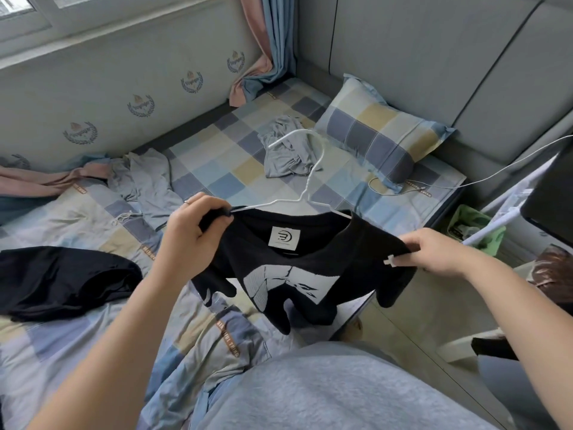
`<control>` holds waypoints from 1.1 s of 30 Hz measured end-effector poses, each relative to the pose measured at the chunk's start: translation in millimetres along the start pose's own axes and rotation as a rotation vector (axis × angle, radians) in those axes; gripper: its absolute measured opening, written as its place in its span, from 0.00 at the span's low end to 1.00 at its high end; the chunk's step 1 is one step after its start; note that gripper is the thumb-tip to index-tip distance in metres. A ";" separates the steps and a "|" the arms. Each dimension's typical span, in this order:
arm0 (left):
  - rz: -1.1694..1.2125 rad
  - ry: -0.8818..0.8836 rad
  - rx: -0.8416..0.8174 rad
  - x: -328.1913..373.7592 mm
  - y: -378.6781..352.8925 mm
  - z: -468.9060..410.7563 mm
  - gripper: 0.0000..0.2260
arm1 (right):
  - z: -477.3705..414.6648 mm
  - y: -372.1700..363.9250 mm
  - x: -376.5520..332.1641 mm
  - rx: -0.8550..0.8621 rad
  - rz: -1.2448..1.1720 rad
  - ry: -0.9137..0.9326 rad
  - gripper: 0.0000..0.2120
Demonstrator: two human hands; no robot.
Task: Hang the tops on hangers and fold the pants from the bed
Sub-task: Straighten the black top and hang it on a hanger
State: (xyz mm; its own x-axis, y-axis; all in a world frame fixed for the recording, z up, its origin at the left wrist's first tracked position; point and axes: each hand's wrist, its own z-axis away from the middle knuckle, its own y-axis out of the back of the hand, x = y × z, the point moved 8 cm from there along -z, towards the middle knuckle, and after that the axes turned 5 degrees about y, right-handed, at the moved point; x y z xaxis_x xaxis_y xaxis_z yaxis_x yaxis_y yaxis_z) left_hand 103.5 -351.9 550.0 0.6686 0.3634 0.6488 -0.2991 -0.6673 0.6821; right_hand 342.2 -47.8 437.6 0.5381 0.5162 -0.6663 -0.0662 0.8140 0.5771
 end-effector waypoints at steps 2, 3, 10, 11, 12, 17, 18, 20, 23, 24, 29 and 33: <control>0.007 0.026 0.006 -9.7 4.9 -2.7 0.08 | -2.4 8.6 1.9 0.084 0.030 0.003 0.04; 0.009 0.038 0.010 -14.1 6.7 -3.3 0.08 | -3.9 13.9 1.9 0.143 0.038 0.004 0.05; -0.046 0.058 -0.091 -29.5 -6.1 -3.3 0.08 | 0.2 49.9 -13.8 0.611 -0.034 0.123 0.11; -0.072 0.049 -0.119 -30.2 -10.2 -3.2 0.07 | 1.7 52.9 -16.0 0.626 -0.089 0.138 0.11; -0.103 0.036 -0.152 -30.6 -14.7 -2.9 0.07 | 3.7 55.8 -18.3 0.639 -0.148 0.154 0.11; -0.111 0.038 -0.143 -29.8 -22.2 -2.3 0.11 | 23.1 66.0 -46.6 0.683 -0.201 0.345 0.12; -0.068 0.064 -0.096 -31.1 -19.7 -3.2 0.11 | 28.3 65.0 -54.3 0.674 -0.165 0.394 0.13; 0.042 0.123 -0.022 -35.1 -15.2 -5.0 0.10 | 35.8 62.0 -62.9 0.662 -0.060 0.428 0.15; 0.168 0.100 -0.006 -29.6 -11.4 -7.2 0.13 | 43.0 62.1 -66.7 0.701 0.095 0.384 0.18; 0.195 0.073 -0.015 -25.8 -10.4 -7.7 0.16 | 45.2 62.2 -68.1 0.716 0.134 0.370 0.19; 0.198 0.029 -0.029 -12.2 -7.0 -12.9 0.17 | 44.8 54.5 -59.7 0.600 -0.032 0.282 0.17; 0.138 -0.010 -0.037 -0.9 -7.7 -18.6 0.11 | 48.6 38.8 -61.1 0.473 -0.213 0.307 0.08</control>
State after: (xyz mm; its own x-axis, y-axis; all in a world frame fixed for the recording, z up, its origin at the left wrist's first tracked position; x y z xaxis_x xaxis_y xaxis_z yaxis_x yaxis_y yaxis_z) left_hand 92.6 -335.0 550.5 0.6261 0.2628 0.7341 -0.4139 -0.6859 0.5986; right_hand 347.6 -60.7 523.6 0.2262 0.4653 -0.8557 0.4354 0.7376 0.5162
